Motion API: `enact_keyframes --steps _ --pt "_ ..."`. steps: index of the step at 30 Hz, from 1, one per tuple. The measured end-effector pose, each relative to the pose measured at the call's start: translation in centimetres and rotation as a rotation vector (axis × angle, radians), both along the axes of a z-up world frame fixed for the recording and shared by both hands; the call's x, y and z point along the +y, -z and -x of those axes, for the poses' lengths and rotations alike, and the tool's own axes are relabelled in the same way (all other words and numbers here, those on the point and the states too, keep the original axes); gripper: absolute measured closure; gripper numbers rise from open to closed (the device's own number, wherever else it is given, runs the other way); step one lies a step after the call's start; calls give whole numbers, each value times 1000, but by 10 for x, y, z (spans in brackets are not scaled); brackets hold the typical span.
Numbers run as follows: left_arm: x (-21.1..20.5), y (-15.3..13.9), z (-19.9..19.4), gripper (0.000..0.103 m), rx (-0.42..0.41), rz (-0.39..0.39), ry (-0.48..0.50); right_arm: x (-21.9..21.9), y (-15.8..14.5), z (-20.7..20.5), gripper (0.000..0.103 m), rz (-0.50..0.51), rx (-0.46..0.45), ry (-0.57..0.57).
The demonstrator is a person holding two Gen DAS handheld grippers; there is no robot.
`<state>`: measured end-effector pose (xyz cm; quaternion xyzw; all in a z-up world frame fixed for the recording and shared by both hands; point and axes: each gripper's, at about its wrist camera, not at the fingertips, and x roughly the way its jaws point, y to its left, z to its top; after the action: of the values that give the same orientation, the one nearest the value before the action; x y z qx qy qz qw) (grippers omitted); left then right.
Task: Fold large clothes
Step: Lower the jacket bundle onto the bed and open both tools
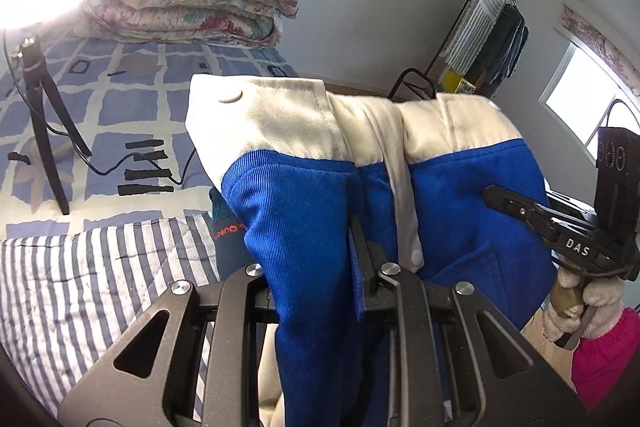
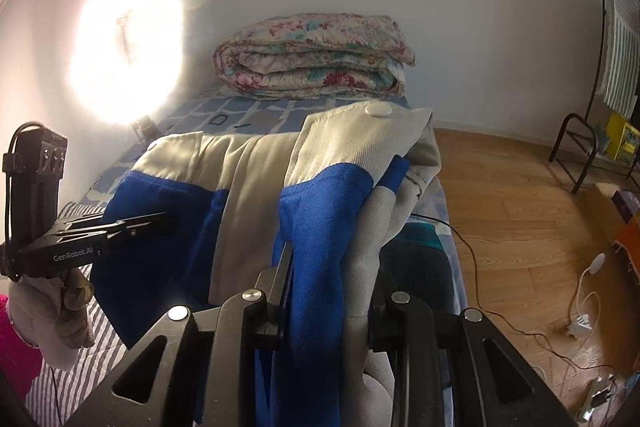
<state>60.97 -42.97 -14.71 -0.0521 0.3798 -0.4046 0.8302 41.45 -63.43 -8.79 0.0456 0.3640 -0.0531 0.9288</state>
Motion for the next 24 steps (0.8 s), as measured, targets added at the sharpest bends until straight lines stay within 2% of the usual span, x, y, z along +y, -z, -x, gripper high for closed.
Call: enact_keyframes --steps 4,11,18,24 --pt "-2 15 -12 83 7 -8 0 -12 16 -13 76 -1 16 8" --pt "-3 24 -24 83 6 -10 -4 -33 28 -20 76 -18 29 30" --pt "-5 35 -33 83 8 -18 -2 -57 52 -29 76 -41 57 59" --pt "-7 44 -39 79 3 -30 4 -74 72 -34 71 -92 76 78"
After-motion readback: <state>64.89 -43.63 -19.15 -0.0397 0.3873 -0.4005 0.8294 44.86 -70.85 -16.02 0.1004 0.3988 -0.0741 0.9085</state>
